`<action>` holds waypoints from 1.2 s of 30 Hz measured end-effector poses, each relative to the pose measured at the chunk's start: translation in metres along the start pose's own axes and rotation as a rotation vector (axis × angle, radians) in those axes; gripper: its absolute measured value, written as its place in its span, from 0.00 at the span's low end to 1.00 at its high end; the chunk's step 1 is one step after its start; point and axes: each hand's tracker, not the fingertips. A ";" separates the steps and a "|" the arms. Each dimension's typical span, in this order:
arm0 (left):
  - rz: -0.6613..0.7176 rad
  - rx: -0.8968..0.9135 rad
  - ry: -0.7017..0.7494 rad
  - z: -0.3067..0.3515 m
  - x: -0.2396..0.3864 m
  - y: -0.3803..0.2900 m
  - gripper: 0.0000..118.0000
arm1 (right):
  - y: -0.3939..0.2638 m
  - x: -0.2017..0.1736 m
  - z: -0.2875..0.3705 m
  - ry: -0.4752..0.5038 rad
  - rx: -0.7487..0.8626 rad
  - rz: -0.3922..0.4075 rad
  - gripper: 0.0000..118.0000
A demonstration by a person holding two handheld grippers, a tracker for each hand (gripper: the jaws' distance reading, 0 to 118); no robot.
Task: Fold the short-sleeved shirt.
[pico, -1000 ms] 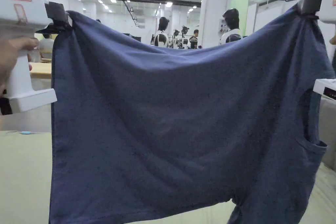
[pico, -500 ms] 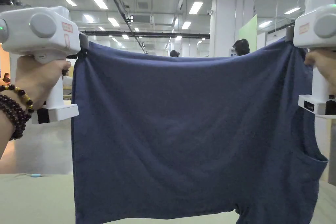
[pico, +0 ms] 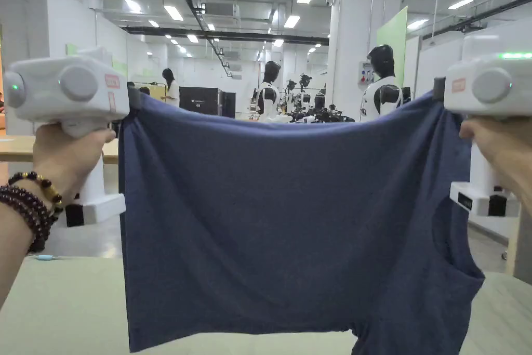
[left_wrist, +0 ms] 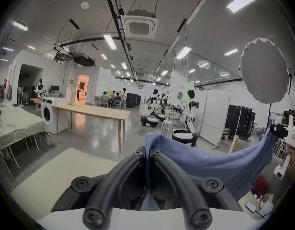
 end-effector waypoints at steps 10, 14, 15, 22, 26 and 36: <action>0.027 -0.142 -0.013 -0.016 -0.016 -0.119 0.01 | -0.125 0.000 -0.010 -0.006 -0.145 -0.010 0.05; 0.009 -0.140 -0.032 0.006 -0.017 -0.122 0.01 | -0.124 0.013 0.008 0.011 -0.144 0.000 0.05; 0.029 -0.155 -0.026 0.016 -0.017 -0.121 0.01 | -0.124 0.016 0.021 0.007 -0.118 0.014 0.05; 0.118 -0.151 -0.086 0.101 -0.035 -0.165 0.01 | -0.154 0.035 0.124 0.077 -0.076 0.021 0.05; 0.131 -0.230 -0.120 0.156 -0.057 -0.211 0.01 | -0.192 0.047 0.196 0.156 -0.104 0.057 0.05; 0.180 -0.345 -0.163 0.290 -0.101 -0.338 0.01 | -0.309 0.071 0.357 0.315 -0.326 0.039 0.05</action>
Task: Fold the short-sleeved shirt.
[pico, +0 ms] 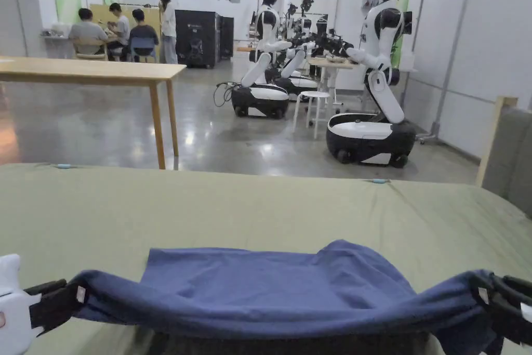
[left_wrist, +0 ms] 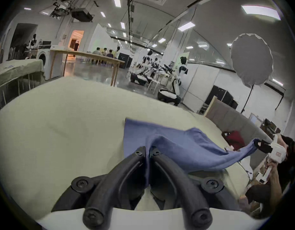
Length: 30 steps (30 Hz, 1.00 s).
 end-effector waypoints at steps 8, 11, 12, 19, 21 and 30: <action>0.060 -0.125 0.025 0.047 -0.025 -0.071 0.01 | -0.083 -0.008 0.046 0.045 -0.292 -0.009 0.05; 0.032 -0.167 0.037 0.056 -0.021 -0.087 0.01 | -0.104 -0.013 0.049 0.018 -0.390 0.028 0.05; 0.035 -0.187 0.041 0.057 -0.021 -0.092 0.01 | -0.108 -0.014 0.049 0.028 -0.426 0.033 0.05; 0.003 -0.295 0.092 0.047 -0.030 -0.118 0.01 | -0.133 -0.014 0.028 0.031 -0.577 0.063 0.05; 0.012 -0.310 0.096 0.044 -0.031 -0.120 0.01 | -0.136 -0.014 0.025 0.019 -0.588 0.064 0.05; 0.071 -0.266 0.109 0.071 -0.037 -0.115 0.99 | -0.131 0.000 0.050 -0.018 -0.431 -0.102 0.96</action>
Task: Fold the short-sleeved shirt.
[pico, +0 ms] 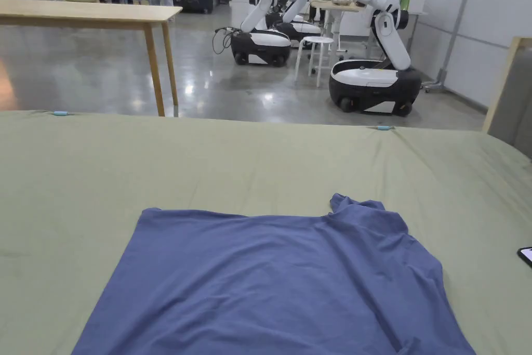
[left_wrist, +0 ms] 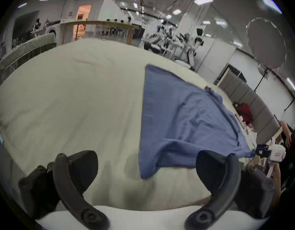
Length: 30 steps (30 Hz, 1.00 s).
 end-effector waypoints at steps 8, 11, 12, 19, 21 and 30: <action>0.043 0.242 -0.011 0.087 0.018 -0.010 0.33 | -0.017 -0.023 0.096 0.015 0.394 -0.197 0.35; 0.052 0.240 0.005 0.096 0.021 -0.008 0.00 | -0.013 -0.032 0.103 0.009 0.415 -0.212 0.00; 0.055 0.226 -0.011 0.091 0.021 -0.005 0.00 | -0.011 -0.032 0.100 0.027 0.405 -0.211 0.00; -0.050 0.069 0.023 0.030 0.027 0.009 0.22 | 0.005 -0.041 0.095 0.064 0.372 -0.163 0.00; -0.070 -0.017 0.044 0.007 0.026 0.010 0.91 | 0.003 -0.044 0.091 0.075 0.359 -0.154 0.00; -0.168 -0.084 0.068 -0.044 0.003 -0.002 0.52 | 0.008 -0.047 0.095 0.075 0.305 -0.153 0.00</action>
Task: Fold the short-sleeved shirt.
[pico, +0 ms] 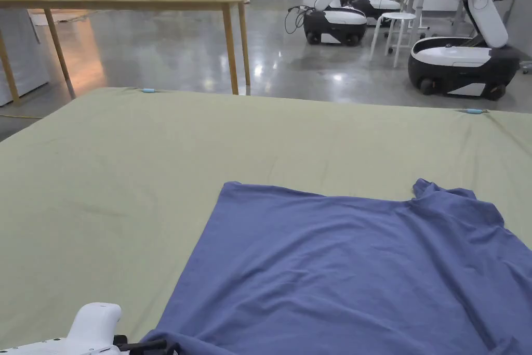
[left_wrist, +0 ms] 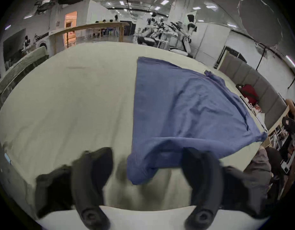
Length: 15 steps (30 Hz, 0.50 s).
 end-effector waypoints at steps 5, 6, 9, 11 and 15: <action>-0.032 -0.009 0.001 -0.002 0.015 -0.006 0.09 | -0.002 0.000 -0.005 -0.007 -0.042 0.016 0.00; -0.033 -0.006 -0.012 0.001 0.014 -0.006 0.08 | -0.002 0.001 -0.006 -0.007 -0.050 0.017 0.00; -0.023 0.012 -0.008 0.005 0.017 -0.005 0.07 | -0.003 0.002 -0.012 -0.018 -0.076 0.039 0.00; -0.014 0.028 -0.014 0.011 0.017 -0.004 0.06 | -0.003 0.006 -0.024 -0.048 -0.151 0.089 0.00; -0.004 0.040 -0.034 0.016 0.012 -0.001 0.06 | -0.017 0.017 -0.062 -0.104 -0.334 0.185 0.00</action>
